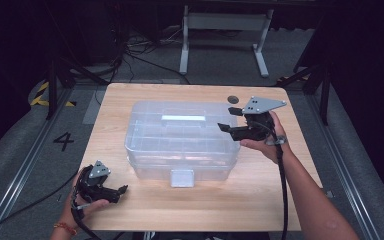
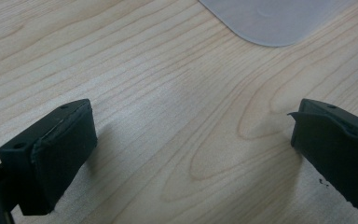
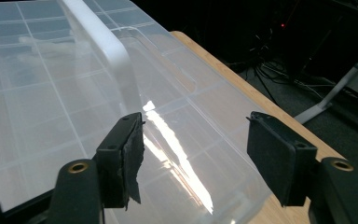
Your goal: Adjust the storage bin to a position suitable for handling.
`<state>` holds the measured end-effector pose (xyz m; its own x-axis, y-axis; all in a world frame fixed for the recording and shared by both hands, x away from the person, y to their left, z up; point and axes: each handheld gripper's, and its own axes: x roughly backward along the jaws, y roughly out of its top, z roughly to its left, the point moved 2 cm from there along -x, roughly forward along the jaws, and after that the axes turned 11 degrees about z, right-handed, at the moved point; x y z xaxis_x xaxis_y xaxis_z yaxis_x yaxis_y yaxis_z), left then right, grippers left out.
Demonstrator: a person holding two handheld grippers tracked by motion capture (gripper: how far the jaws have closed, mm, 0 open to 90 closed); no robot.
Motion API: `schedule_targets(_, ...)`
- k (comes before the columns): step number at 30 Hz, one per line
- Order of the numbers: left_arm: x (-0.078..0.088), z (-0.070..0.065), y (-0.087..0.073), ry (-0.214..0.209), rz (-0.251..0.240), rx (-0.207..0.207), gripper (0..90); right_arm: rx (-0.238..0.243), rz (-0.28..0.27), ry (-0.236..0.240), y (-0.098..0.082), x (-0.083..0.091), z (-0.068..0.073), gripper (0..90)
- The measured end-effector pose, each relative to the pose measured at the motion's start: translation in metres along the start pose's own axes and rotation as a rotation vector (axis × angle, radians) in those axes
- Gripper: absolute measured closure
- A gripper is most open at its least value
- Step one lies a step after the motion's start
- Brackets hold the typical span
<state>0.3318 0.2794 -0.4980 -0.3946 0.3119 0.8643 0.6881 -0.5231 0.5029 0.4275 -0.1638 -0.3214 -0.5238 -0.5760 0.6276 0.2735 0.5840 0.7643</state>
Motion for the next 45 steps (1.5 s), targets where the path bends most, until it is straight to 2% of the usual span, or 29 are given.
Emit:
schedule_targets(8,0.0,0.0,0.0,0.003,-0.001,-0.002,0.5,0.036,0.019,0.03,0.012,-0.012,0.012,38.3)
schedule_targets(11,0.0,0.0,0.0,-0.001,0.0,0.001,0.5,0.051,0.033,0.024,0.015,-0.017,0.016,38.3)
schedule_targets(19,0.0,0.0,0.0,0.0,0.0,0.0,0.6,0.06,0.041,0.029,0.02,-0.027,0.016,38.9)
schedule_targets(24,0.0,0.0,0.0,0.003,0.003,0.001,0.6,0.08,0.045,0.056,0.026,-0.035,0.019,41.5)
schedule_targets(26,0.0,0.0,0.0,0.004,0.003,0.001,0.6,0.084,0.051,0.071,0.028,-0.037,0.019,44.2)
schedule_targets(29,0.001,0.0,0.0,0.004,0.002,0.004,1.1,0.098,0.068,0.058,0.03,-0.039,0.019,47.7)
schedule_targets(32,0.001,0.001,-0.001,0.008,-0.001,0.002,2.1,0.13,0.086,0.06,0.033,-0.038,0.023,57.6)
schedule_targets(33,0.001,0.001,-0.001,0.008,-0.001,0.002,2.2,0.13,0.086,0.06,0.033,-0.038,0.023,57.6)
schedule_targets(34,0.001,0.001,-0.001,0.008,-0.001,0.003,2.3,0.152,0.097,0.053,0.034,-0.039,0.025,60.4)
schedule_targets(37,0.001,0.001,-0.001,0.004,0.0,0.006,2.2,0.159,0.105,0.054,0.035,-0.039,0.027,63.4)
schedule_targets(41,0.001,0.001,-0.001,0.008,-0.001,0.006,2.3,0.175,0.079,0.057,0.039,-0.036,0.031,73.0)
schedule_targets(42,0.001,0.001,-0.001,0.008,-0.005,0.008,2.2,0.177,0.065,0.067,0.041,-0.036,0.032,73.3)
schedule_targets(45,0.001,0.0,0.0,0.008,-0.006,0.013,2.2,0.188,0.083,0.049,0.045,-0.038,0.035,73.2)
